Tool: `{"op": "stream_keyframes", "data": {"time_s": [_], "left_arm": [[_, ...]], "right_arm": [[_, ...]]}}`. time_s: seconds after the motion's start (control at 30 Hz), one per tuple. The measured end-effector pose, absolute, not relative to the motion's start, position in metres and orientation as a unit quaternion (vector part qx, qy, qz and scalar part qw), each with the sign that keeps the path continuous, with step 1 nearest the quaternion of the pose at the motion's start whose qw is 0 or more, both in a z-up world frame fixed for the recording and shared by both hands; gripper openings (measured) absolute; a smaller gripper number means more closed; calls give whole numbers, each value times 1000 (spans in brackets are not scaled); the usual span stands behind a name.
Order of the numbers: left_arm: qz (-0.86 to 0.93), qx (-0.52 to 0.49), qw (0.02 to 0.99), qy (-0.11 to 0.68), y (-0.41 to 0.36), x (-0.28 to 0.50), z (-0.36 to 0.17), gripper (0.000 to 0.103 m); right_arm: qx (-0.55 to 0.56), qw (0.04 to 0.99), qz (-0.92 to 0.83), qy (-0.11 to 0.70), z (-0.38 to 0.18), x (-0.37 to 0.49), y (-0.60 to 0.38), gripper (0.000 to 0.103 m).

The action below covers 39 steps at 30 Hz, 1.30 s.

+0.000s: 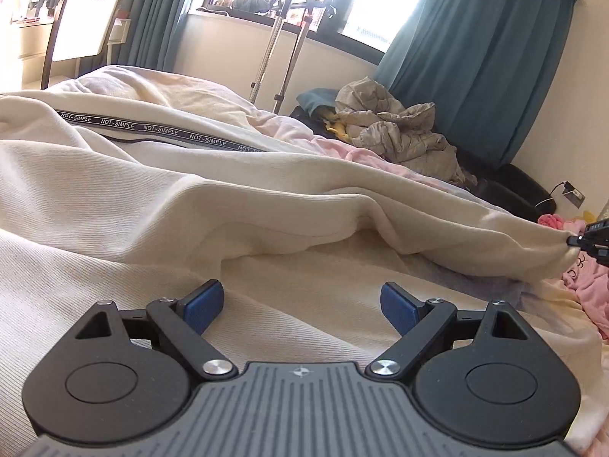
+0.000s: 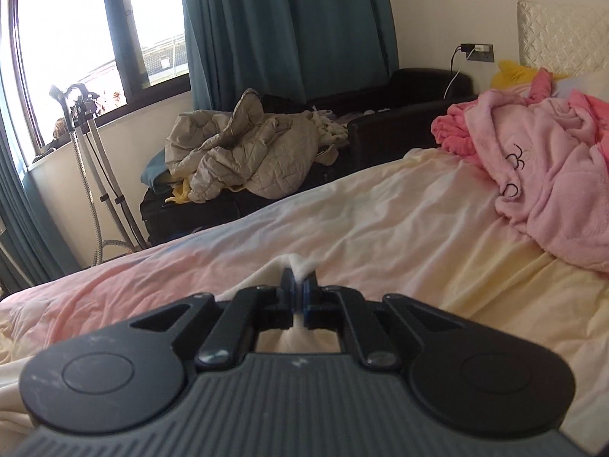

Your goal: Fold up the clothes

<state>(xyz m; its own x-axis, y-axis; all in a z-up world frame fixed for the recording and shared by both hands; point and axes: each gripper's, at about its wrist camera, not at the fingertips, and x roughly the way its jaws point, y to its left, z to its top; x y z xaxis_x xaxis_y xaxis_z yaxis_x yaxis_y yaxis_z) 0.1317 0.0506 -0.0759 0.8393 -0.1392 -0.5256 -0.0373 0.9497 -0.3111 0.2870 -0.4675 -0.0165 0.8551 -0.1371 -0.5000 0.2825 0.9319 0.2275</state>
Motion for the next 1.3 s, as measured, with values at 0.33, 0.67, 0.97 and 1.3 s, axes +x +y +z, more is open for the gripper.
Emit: {"op": "stream_keyframes", "data": {"time_s": [0.33, 0.67, 0.97, 1.3], "left_arm": [[-21, -145, 948, 282, 44, 130, -78, 91], [-15, -153, 947, 283, 42, 126, -80, 92], [5, -143, 957, 252, 39, 116, -70, 92], [6, -123, 963, 241, 33, 106, -61, 92]], "right_arm": [[326, 899, -147, 253, -78, 219, -479, 55], [443, 843, -119, 279, -124, 252, -458, 72], [407, 879, -167, 184, -107, 261, -469, 3], [410, 875, -225, 126, -104, 223, -549, 3]]}}
